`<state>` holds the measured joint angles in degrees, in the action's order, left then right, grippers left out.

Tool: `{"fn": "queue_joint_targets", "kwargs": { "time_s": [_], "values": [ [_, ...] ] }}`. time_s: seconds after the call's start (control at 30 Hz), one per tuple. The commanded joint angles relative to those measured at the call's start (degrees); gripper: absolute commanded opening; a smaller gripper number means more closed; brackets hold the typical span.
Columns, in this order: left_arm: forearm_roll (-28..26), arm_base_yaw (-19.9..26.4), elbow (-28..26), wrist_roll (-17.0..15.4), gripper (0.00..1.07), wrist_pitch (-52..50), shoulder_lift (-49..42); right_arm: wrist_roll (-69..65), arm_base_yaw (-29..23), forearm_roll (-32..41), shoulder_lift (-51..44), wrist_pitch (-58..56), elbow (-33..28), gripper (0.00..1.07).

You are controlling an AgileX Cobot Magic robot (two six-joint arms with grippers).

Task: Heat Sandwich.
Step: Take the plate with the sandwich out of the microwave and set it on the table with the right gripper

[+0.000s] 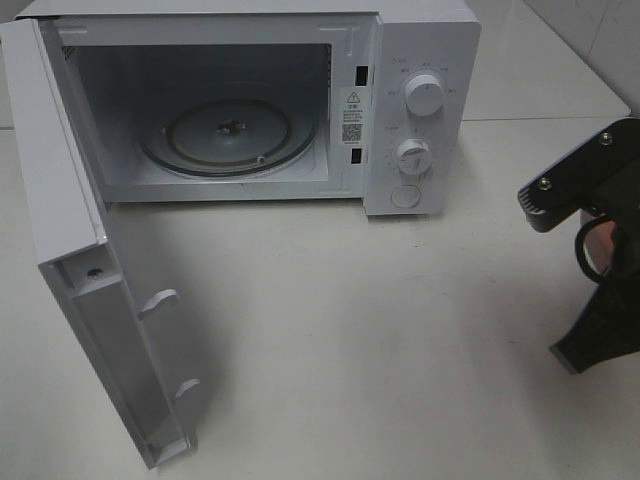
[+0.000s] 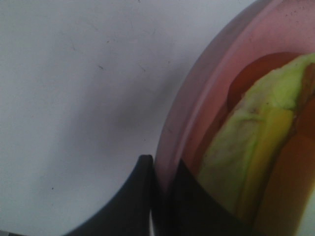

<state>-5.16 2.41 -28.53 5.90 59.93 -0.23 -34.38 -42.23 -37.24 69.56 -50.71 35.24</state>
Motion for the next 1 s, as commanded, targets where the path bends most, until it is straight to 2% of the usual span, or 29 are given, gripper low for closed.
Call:
{"fn": "queue_joint_targets", "kwargs": {
  "time_s": [0.03, 0.13, 0.43, 0.73, 0.93, 1.0],
  "values": [
    [0.0, 0.2, 0.1, -0.1, 1.0, -0.5, -1.3, -1.9, 2.5, -2.8, 2.3, 2.2, 1.6, 0.03],
    [0.0, 0.2, 0.1, -0.1, 1.0, -0.5, -1.3, -1.7, 7.6, -2.6, 5.6, 5.7, 1.7, 0.03],
    [0.0, 0.2, 0.1, -0.1, 1.0, -0.5, -1.3, -1.8, 15.2, -2.8, 12.9, 9.9, 1.7, 0.03],
    [0.0, 0.2, 0.1, -0.1, 1.0, -0.5, -1.3, -2.1, 19.7, -3.9, 21.2, 16.4, 1.7, 0.03],
    [0.0, 0.2, 0.1, -0.1, 1.0, -0.5, -1.3, -2.3, 20.3, -4.6, 25.5, 17.4, 1.7, 0.03],
    [0.0, 0.2, 0.1, -0.1, 1.0, -0.5, -1.3, -4.9, 20.3, -6.8, 27.6, 17.4, 1.7, 0.03]
  ]
}}
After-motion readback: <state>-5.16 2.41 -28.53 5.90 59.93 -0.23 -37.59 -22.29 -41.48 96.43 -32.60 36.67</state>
